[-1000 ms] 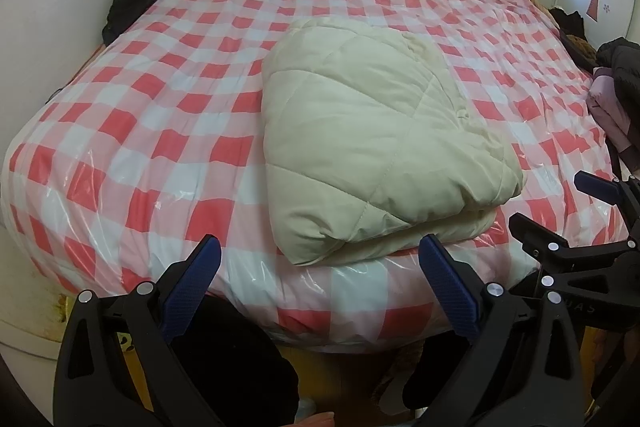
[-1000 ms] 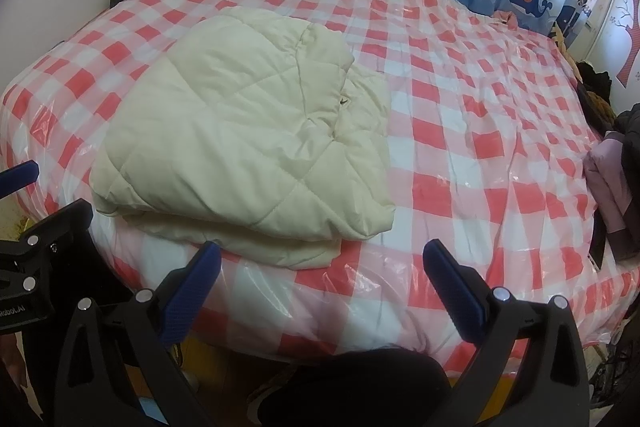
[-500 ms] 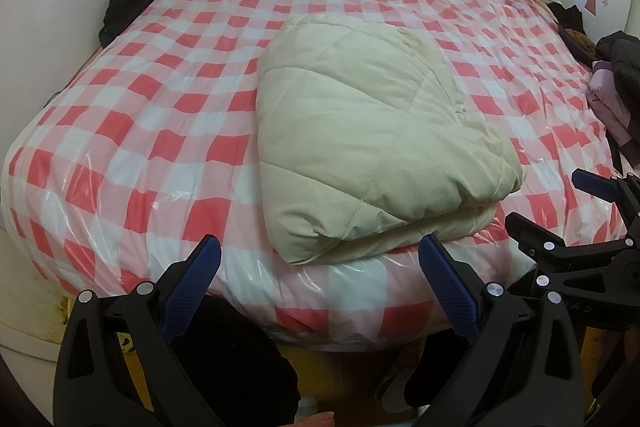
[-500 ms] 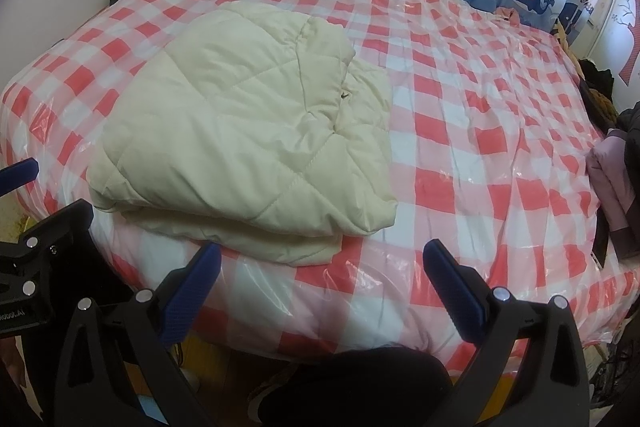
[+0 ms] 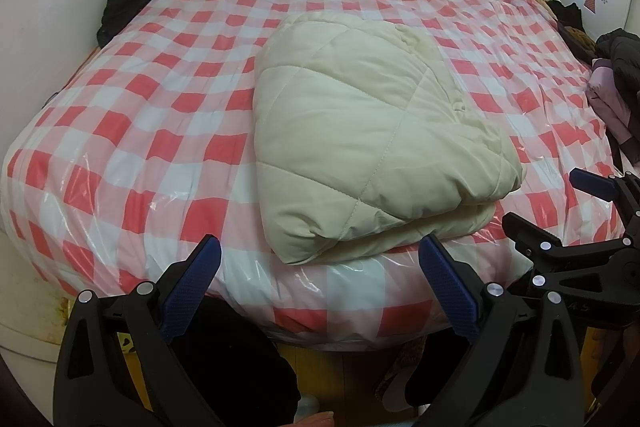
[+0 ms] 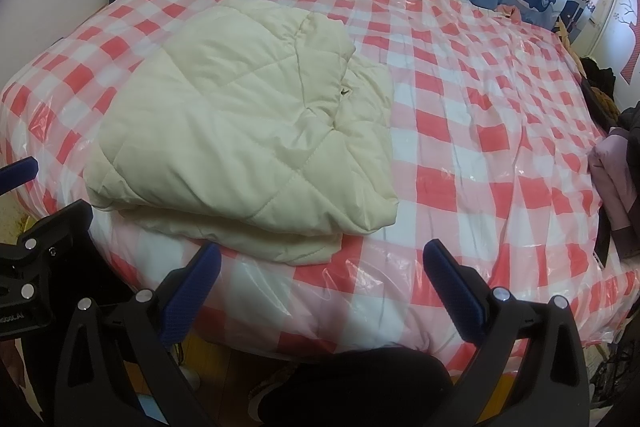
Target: Fold large clothes
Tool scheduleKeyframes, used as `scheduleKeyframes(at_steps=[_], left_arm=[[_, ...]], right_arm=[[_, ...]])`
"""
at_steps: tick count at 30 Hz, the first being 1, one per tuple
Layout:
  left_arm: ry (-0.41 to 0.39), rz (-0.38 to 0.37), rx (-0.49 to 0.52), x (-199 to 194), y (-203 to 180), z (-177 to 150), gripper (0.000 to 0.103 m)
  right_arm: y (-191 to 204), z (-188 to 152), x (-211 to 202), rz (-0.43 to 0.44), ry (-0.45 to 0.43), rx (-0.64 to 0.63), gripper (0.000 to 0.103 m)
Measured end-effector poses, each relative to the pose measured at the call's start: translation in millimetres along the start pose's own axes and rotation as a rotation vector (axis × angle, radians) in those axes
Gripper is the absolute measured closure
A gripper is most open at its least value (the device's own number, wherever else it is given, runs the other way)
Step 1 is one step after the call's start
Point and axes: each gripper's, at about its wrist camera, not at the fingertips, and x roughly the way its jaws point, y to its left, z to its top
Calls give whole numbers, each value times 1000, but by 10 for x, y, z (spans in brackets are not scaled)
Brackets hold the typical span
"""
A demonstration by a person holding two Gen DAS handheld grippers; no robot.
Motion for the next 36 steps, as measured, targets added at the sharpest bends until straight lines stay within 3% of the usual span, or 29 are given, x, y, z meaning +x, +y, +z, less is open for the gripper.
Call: scheduleKeyframes(at_steps=[36], left_arm=[[3,7,5,7,-46,24,8]], right_arm=[[-18,-20,106,8,9,-7,6]])
